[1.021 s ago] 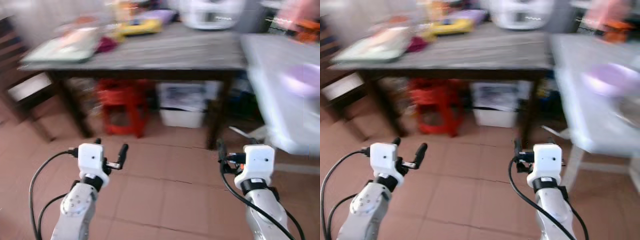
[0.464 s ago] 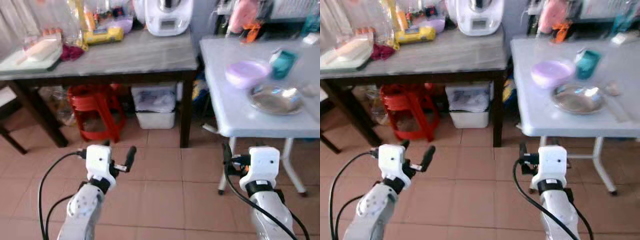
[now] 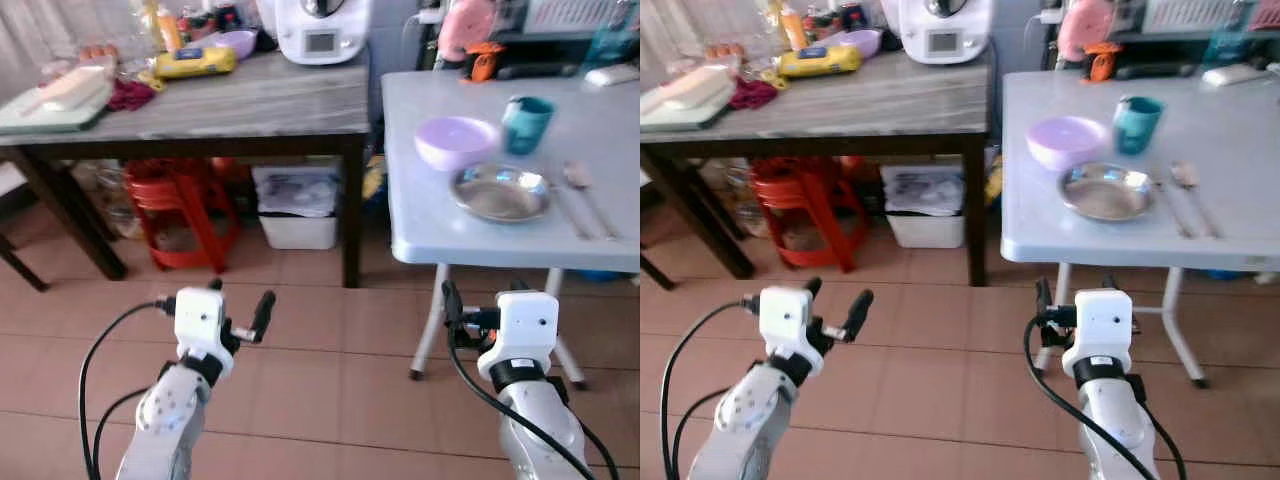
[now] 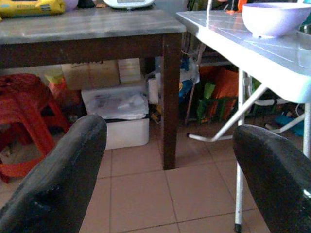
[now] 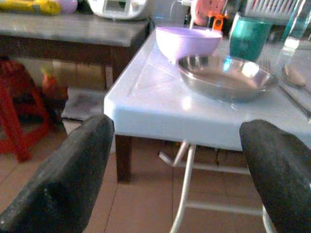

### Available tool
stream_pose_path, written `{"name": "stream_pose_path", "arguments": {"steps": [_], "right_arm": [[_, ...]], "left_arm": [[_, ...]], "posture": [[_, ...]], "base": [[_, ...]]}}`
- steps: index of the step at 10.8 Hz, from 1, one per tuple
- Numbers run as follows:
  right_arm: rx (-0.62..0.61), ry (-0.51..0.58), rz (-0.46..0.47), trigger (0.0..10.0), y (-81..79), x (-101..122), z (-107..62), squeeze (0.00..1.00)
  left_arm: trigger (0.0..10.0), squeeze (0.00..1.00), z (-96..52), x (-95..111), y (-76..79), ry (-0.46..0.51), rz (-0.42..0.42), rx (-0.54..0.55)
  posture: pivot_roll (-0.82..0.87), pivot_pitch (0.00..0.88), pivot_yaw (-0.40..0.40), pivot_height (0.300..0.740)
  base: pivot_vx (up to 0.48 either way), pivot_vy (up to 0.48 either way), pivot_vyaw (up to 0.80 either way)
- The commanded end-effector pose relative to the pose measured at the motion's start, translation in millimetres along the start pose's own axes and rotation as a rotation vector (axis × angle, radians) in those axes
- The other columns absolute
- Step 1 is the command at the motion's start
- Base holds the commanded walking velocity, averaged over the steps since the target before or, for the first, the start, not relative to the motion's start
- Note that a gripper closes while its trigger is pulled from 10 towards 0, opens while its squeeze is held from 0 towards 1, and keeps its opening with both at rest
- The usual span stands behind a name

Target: Setting the table

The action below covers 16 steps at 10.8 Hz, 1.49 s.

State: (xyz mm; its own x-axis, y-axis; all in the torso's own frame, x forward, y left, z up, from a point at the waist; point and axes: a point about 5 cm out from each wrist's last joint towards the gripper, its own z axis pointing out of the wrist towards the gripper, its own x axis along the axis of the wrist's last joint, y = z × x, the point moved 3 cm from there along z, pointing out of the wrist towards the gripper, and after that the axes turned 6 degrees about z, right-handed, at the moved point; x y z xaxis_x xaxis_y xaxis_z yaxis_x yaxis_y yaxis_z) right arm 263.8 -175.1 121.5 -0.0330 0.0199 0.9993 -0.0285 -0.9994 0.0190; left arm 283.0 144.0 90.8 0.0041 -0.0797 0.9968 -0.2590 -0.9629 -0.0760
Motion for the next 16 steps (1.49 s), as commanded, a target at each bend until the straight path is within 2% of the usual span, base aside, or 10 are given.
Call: {"name": "stream_pose_path", "arguments": {"steps": [1, 5, 7, 10, 16], "right_arm": [[0.019, 0.005, 0.013, 10.0, -5.7, 1.7, 0.2, 0.00], [0.028, 0.003, 0.012, 10.0, -7.3, 0.8, 0.3, 0.00], [0.031, 0.002, 0.011, 10.0, -7.9, 0.2, 0.4, 0.00], [0.038, 0.002, 0.014, 10.0, -9.1, -0.2, -0.5, 0.00], [0.051, -0.004, 0.014, 10.0, -11.6, -1.9, -1.9, 0.00]], "left_arm": [[10.0, 0.00, -2.9, -3.7, -8.8, -0.022, 0.019, 0.026], [10.0, 0.00, -3.8, -4.4, -9.3, -0.023, 0.017, 0.027], [10.0, 0.00, -3.8, -1.9, -9.2, -0.006, 0.009, 0.024], [10.0, 0.00, -4.9, 0.8, -1.8, 0.020, -0.029, -0.044], [10.0, 0.00, -8.0, -0.8, 5.3, 0.022, -0.052, -0.094]], "posture": [[-0.06, 0.076, 0.090, 0.740], [-0.06, 0.074, 0.090, 0.740], [-0.06, 0.077, 0.090, 0.740], [-0.06, 0.078, 0.093, 0.740], [-0.06, 0.085, 0.095, 0.740]], "base": [[0.000, -0.480, 0.00], [0.000, -0.480, 0.00], [0.000, 0.000, 0.00], [0.000, 0.000, 0.00], [0.348, 0.000, 0.00]]}}
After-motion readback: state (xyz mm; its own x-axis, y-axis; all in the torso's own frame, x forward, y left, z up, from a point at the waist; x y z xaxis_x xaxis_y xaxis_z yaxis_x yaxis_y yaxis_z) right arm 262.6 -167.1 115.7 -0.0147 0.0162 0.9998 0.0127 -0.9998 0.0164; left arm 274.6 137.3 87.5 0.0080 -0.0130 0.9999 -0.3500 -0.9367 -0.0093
